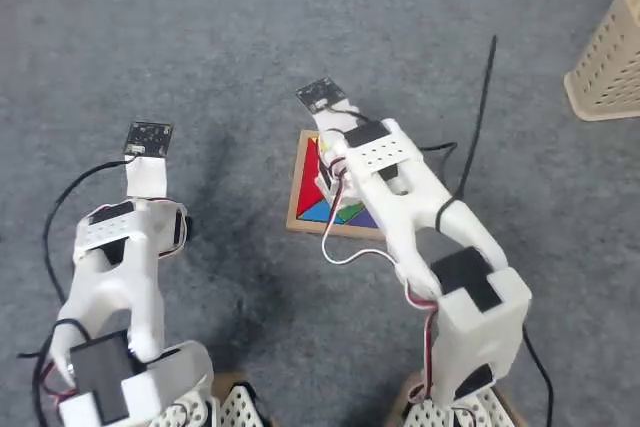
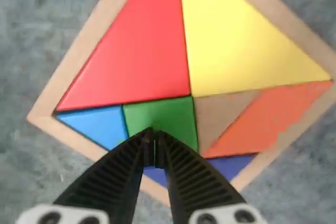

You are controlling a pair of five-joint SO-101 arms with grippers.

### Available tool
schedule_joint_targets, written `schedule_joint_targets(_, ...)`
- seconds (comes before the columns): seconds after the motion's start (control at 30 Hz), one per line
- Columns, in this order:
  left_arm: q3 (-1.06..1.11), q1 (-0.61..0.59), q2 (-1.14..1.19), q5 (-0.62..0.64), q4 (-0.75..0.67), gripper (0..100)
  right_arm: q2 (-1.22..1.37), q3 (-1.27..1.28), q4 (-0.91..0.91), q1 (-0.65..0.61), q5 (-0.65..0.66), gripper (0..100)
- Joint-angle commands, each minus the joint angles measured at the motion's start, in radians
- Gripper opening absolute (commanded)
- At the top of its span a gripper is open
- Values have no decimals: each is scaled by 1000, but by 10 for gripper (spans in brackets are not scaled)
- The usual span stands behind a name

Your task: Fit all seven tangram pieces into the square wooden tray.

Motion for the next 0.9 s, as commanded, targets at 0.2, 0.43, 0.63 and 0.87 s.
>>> schedule_joint_targets(0.2,7,2,-87,-9,-18,174,-552,299,5,53,-35,6)
schedule_joint_targets(0.43,335,69,-505,-11,-178,177,-957,767,10,203,89,6)
schedule_joint_targets(0.63,610,150,-968,-97,-180,177,-1337,1099,13,355,209,6)
schedule_joint_targets(0.87,682,169,-1333,-72,84,177,-1719,1320,65,533,322,7)
